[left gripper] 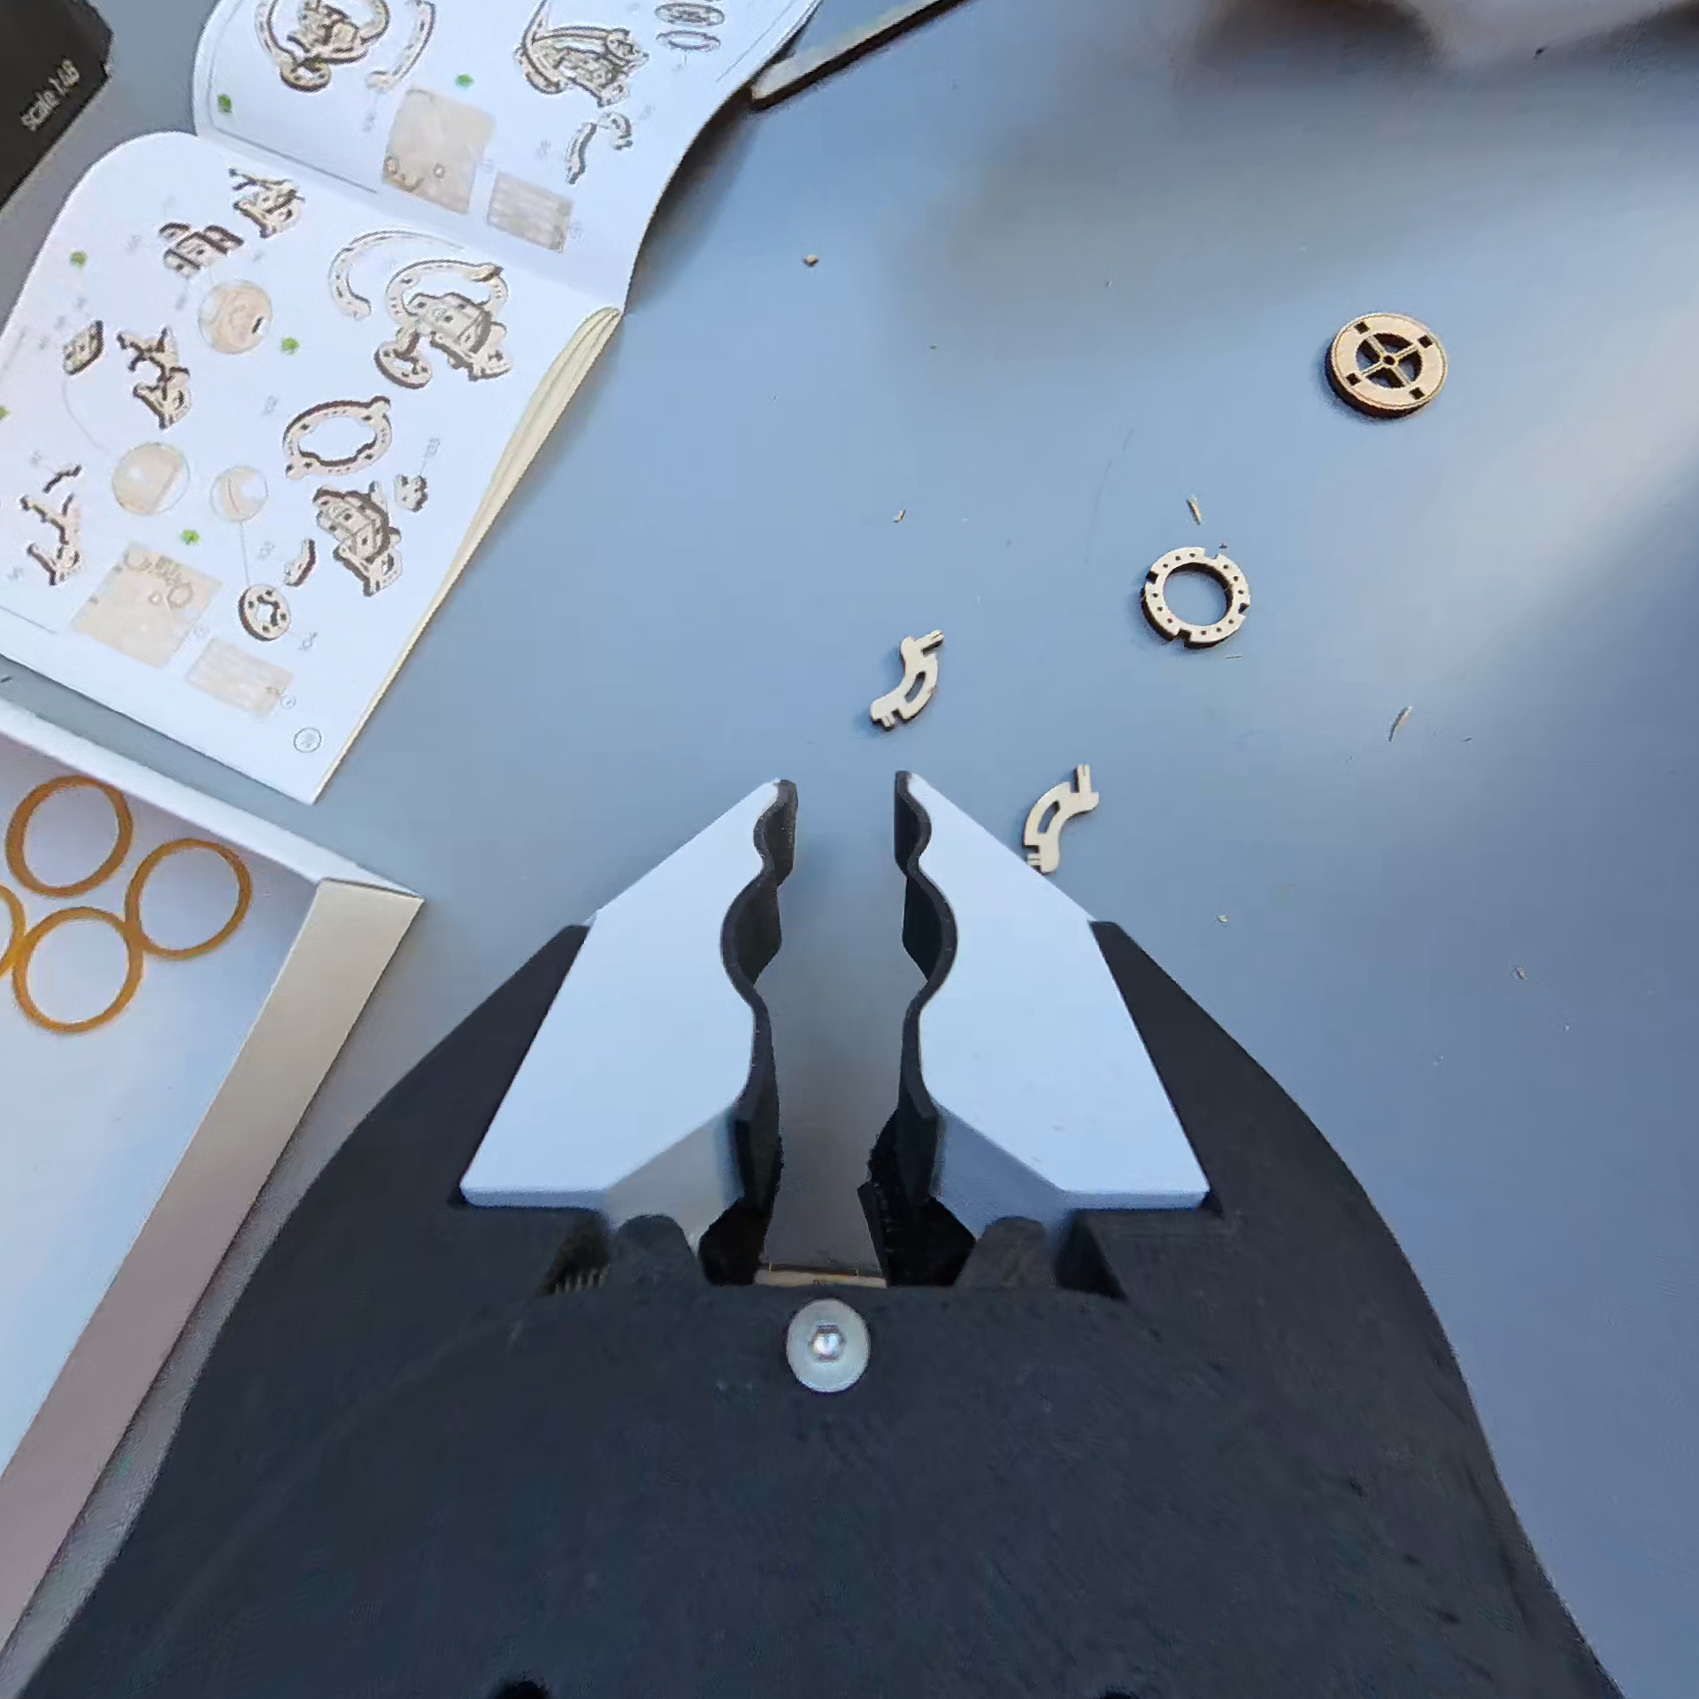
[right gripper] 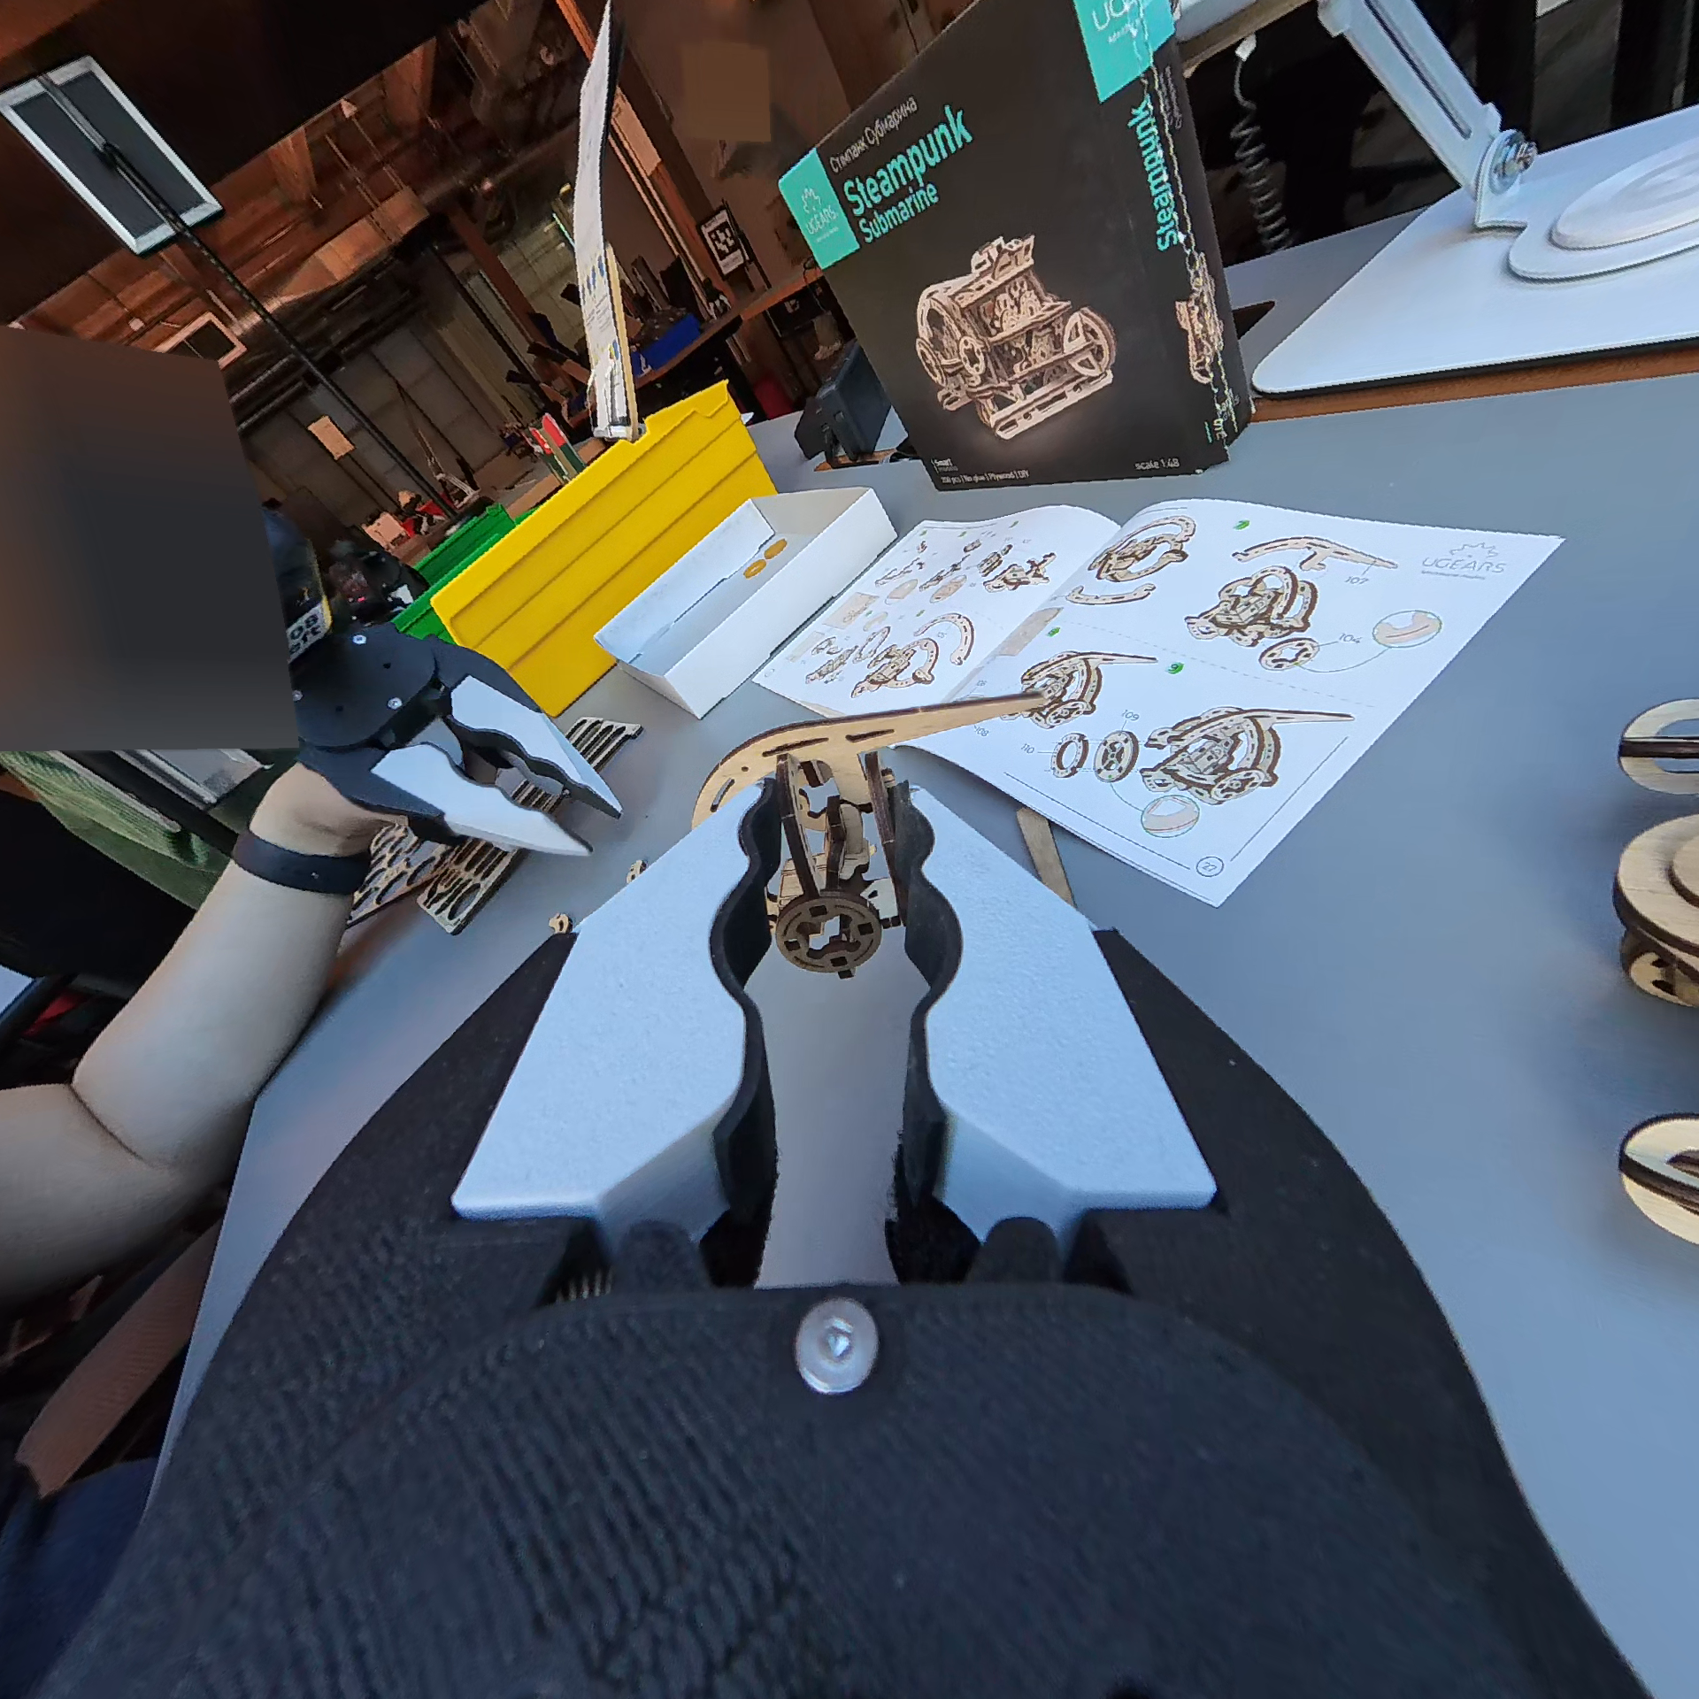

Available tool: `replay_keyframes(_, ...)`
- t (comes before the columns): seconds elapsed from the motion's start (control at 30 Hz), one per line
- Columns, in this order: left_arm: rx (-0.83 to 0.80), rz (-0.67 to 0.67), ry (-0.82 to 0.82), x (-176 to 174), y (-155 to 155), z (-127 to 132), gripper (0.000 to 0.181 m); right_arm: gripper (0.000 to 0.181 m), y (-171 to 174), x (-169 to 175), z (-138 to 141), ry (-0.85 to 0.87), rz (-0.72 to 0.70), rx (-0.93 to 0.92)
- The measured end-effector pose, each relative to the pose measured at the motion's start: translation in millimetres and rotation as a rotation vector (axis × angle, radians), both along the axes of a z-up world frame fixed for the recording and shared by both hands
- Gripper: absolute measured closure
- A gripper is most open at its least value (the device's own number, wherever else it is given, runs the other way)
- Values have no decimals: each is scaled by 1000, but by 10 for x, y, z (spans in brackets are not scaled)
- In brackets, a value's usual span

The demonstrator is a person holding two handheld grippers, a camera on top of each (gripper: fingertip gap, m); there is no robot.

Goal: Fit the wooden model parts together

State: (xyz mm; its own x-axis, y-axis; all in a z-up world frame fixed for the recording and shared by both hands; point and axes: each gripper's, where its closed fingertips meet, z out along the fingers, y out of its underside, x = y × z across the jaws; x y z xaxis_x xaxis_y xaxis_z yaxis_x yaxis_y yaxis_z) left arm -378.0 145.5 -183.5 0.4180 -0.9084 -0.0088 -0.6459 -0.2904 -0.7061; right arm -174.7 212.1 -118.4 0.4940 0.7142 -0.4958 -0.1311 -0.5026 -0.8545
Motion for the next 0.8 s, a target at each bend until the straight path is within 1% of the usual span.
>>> replay_keyframes(0.03,-6,3,-2,-7,5,-10,163,159,-2,-5,-6,1,2,-2)
replay_keyframes(0.1,5,4,4,11,26,-29,164,159,-5,-15,-15,-2,6,-4)
replay_keyframes(0.23,20,-4,38,93,24,-85,156,159,-7,-13,-7,-9,5,4)
replay_keyframes(0.33,14,-2,64,129,20,-137,154,159,-3,-2,2,-3,2,3)
replay_keyframes(0.8,61,36,74,137,120,-126,154,159,-11,-19,-15,-10,10,2)
